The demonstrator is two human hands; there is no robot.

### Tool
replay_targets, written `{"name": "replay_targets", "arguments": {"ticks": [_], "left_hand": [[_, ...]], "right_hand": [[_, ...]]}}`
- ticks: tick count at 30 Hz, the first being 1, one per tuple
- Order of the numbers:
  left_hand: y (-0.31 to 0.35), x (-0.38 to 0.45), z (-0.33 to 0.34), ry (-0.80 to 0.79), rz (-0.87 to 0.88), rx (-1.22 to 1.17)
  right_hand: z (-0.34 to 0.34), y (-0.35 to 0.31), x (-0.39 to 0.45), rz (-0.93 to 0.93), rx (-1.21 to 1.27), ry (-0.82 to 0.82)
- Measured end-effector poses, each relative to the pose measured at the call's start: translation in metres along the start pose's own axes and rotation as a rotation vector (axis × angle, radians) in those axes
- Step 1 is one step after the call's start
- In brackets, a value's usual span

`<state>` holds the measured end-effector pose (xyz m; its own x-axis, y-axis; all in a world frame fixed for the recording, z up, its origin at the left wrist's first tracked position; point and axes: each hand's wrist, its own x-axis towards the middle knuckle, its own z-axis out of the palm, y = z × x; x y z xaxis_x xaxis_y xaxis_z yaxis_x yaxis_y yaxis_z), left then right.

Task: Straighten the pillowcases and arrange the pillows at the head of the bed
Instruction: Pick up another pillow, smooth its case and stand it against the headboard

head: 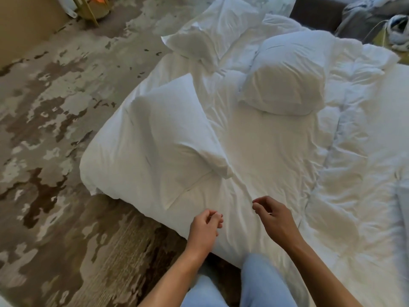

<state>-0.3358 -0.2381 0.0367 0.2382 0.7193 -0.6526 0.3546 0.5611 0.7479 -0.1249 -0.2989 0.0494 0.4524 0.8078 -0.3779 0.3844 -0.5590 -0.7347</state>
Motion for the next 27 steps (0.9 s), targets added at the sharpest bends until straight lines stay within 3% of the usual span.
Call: {"name": "replay_targets", "arguments": {"ticks": [12, 27], "left_hand": [[0.091, 0.074, -0.026, 0.079, 0.107, -0.078], [0.138, 0.253, -0.052, 0.461, -0.096, -0.009]], "right_hand": [[0.001, -0.008, 0.072, 0.063, -0.071, -0.073], [0.07, -0.08, 0.382, -0.056, -0.064, -0.348]]}}
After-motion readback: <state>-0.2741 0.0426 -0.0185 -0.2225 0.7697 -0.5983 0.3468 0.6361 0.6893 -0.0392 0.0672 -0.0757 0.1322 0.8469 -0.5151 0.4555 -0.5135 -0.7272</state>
